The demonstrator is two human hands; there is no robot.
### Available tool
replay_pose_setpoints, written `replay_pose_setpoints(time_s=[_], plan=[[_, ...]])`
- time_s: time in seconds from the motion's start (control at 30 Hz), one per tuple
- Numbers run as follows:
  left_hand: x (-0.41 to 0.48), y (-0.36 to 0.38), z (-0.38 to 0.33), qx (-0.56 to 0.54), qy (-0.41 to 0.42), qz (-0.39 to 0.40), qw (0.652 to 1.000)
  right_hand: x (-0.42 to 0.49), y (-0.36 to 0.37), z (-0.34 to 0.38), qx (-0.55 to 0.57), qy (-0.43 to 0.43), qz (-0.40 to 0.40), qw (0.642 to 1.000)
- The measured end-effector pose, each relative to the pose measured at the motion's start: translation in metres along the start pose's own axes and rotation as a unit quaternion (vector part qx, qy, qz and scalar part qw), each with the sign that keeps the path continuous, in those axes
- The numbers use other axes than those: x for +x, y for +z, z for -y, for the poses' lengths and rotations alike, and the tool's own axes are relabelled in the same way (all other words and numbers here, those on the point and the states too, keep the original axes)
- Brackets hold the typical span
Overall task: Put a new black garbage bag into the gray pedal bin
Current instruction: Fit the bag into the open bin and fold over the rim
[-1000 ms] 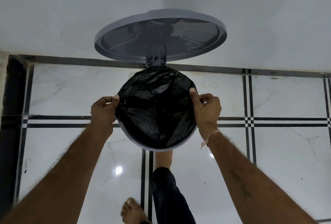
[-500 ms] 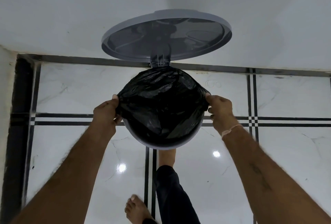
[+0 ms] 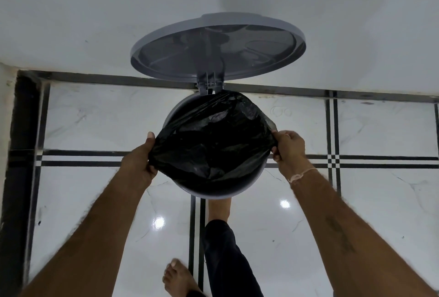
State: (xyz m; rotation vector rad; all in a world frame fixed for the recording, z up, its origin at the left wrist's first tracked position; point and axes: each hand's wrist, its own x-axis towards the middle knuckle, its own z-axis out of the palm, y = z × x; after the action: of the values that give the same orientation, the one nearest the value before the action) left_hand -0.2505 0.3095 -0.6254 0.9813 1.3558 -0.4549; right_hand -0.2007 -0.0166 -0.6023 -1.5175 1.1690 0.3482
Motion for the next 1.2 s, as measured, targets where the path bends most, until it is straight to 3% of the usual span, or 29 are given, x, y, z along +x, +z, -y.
replay_pose_setpoints(time_s=[0.1,0.2,0.4,0.67,0.77,0.87,1.03,1.2], plan=[[0.009,0.006,-0.015,-0.013,0.053,0.020,0.998,0.004,0.003,0.007,-0.009,-0.065,0.046,0.997],[0.015,0.008,-0.032,-0.007,0.103,0.021,0.994,0.009,0.002,0.013,-0.013,-0.075,0.090,0.993],[0.028,0.011,-0.045,-0.047,0.074,0.067,0.994,0.018,-0.002,0.017,-0.074,-0.075,0.132,0.986],[0.017,0.030,-0.045,0.066,0.141,0.119,0.981,0.013,0.008,0.028,-0.180,-0.144,0.148,0.962],[0.021,0.031,-0.047,0.135,0.163,0.150,0.966,0.013,0.011,0.038,-0.228,-0.134,0.157,0.951],[0.025,0.026,-0.039,0.213,0.159,0.124,0.956,0.020,0.012,0.045,-0.270,-0.082,0.157,0.946],[0.023,0.008,-0.014,0.150,0.176,0.084,0.969,0.015,-0.002,0.034,-0.240,-0.046,0.135,0.960],[0.014,-0.003,0.006,0.052,0.094,0.073,0.992,-0.003,-0.015,0.011,-0.176,-0.046,0.123,0.976]])
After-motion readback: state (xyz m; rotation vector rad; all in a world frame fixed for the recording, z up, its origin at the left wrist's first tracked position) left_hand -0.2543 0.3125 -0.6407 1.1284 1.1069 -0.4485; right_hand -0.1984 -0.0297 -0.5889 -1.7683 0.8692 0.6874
